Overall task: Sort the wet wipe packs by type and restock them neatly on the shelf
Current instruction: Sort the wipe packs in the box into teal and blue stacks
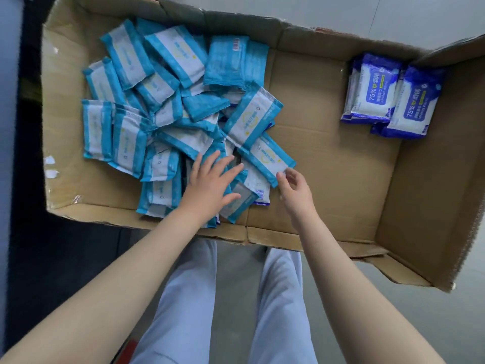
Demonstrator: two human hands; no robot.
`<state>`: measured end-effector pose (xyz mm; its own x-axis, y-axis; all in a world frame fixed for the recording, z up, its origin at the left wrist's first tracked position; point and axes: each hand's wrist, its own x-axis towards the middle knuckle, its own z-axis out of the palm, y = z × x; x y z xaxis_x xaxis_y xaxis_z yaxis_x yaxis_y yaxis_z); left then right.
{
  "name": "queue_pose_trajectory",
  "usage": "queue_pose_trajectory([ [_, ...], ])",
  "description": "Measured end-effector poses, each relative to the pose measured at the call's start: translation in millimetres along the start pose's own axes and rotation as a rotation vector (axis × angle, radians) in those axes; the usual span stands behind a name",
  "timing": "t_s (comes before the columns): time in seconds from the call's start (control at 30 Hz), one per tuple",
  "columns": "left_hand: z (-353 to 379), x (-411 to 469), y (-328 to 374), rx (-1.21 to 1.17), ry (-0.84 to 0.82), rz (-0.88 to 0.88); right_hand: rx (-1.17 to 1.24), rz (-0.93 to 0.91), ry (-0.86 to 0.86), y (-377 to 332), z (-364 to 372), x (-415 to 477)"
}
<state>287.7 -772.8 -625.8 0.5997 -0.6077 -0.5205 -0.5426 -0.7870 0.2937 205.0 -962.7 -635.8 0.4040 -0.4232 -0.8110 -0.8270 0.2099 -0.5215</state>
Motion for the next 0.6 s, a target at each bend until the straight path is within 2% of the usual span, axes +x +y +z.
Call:
queue_pose_trajectory([
  [0.2, -4, -10, -29, 0.039, 0.001, 0.024, 0.267, -0.04, -0.075, -14, 3, 1],
  [0.27, -5, -16, -36, 0.016, -0.016, -0.008, 0.322, -0.005, -0.035, -17, 3, 2],
  [0.37, -7, -24, -41, -0.084, 0.003, -0.104, 0.249, 0.101, 0.062, -7, 6, -2],
  [0.47, -11, -24, -39, -0.222, 0.052, -0.204, 0.135, 0.172, -0.01, 4, 13, -12],
  [0.6, -11, -11, -26, -0.315, 0.144, -0.38, 0.097, 0.17, -0.071, 11, 18, -12],
])
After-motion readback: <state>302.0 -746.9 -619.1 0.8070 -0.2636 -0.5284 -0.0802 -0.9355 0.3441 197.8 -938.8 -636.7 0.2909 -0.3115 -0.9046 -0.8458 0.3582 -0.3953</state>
